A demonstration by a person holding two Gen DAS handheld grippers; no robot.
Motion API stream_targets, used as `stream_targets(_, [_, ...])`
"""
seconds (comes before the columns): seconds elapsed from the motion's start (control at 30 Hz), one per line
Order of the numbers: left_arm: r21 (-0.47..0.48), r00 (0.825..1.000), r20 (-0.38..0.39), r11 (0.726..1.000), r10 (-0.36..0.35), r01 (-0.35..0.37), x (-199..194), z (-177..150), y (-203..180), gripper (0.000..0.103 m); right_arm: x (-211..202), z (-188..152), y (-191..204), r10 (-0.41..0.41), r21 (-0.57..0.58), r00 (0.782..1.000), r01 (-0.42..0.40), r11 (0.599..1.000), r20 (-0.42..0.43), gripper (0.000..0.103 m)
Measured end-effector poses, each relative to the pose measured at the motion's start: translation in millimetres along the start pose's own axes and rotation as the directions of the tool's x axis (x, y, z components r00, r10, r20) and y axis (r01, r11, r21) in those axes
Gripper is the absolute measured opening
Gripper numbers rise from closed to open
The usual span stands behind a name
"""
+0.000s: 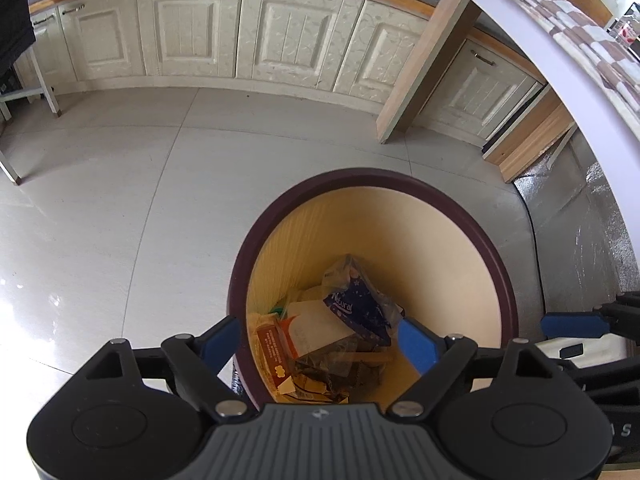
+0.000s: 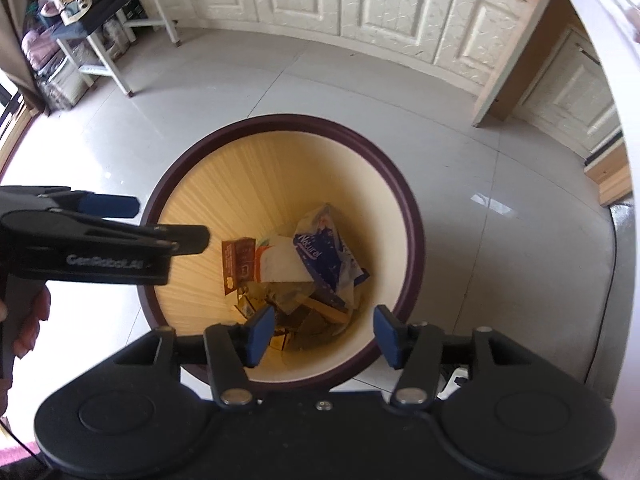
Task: Collect trash
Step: 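Withdraw both open tools from the wastebasket back toward the table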
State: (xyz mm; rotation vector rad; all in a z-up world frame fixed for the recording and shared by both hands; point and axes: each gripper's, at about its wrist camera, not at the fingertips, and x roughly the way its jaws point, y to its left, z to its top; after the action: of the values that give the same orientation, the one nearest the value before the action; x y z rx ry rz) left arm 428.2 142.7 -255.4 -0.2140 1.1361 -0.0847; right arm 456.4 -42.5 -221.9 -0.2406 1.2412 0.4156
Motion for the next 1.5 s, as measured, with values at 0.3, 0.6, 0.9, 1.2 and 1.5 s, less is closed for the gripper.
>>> stream_targets(0.3, [-0.007,0.999,0.008,0.999,0.046,-0.046,-21.1,-8.1,6.4,0.093,-19.0,-15.0,-10.7,-0.006,0.075,0.999,0.002,0.997,0.054,0.068])
stream_targets(0.6, [-0.007,0.997,0.005,0.997,0.078,-0.078,-43.4,-23.1,16.1,0.103,-29.9,-27.1,-16.4,-0.031,0.153,0.996,0.018,0.988,0.085,0.076])
stream_targets(0.9, [0.010,0.996,0.029,0.996,0.088,-0.089,-63.9,-37.7,17.4,0.103,-40.6,-42.3,-16.1,-0.062,0.185,0.992,0.041,0.982,0.111,0.099])
stream_targets(1.2, [0.014,0.995,0.048,0.996,0.091,-0.092,-83.9,-54.4,18.6,0.103,-52.8,-55.6,-7.1,-0.068,0.193,0.990,0.044,0.980,0.122,0.103])
stream_targets(1.5, [0.012,0.987,0.132,0.995,0.097,-0.099,-127.8,-61.1,16.5,0.103,-95.9,-66.9,9.9,-0.061,0.178,0.975,0.022,0.984,0.215,0.103])
